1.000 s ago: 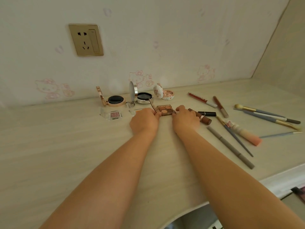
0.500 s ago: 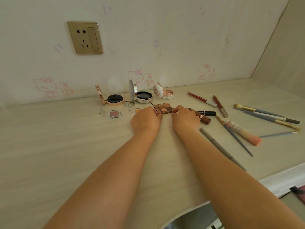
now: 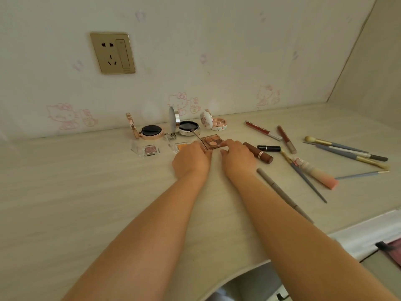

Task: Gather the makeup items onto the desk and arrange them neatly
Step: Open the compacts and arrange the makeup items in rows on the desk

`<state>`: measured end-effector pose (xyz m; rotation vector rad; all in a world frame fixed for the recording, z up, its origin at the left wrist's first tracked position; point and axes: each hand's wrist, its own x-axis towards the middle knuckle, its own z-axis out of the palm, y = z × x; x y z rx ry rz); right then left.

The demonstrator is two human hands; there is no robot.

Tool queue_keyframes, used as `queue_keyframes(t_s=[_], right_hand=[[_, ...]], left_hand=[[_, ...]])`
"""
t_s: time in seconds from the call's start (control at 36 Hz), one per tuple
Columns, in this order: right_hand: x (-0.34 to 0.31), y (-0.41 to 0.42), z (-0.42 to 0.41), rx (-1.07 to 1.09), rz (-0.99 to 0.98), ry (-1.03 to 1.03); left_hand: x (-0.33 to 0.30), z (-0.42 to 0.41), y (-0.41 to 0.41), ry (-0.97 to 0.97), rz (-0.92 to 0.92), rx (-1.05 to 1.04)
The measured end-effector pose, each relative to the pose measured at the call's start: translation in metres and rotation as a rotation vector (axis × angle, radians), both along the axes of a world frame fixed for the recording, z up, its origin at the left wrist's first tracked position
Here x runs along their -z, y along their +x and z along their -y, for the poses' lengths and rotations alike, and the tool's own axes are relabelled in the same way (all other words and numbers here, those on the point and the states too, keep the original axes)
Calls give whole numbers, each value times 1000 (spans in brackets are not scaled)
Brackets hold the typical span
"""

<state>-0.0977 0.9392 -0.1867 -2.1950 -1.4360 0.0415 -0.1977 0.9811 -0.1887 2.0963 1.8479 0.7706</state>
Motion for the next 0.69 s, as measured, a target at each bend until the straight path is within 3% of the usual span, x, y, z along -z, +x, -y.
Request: queue_keyframes(t_s=[0.14,0.25,0.44,0.69], right_hand=[[-2,-7,27,-36,-17,165],[-4,-3,59,46,88,223],[-1,13,111,342,278,-78],[-1,10,126,278,151,-165]], left_hand=[[1,21,-7,22,172,104],[3,41,-12,19,225,204],[4,75,-7,-45,135,359],[1,100,-8,-64,150,411]])
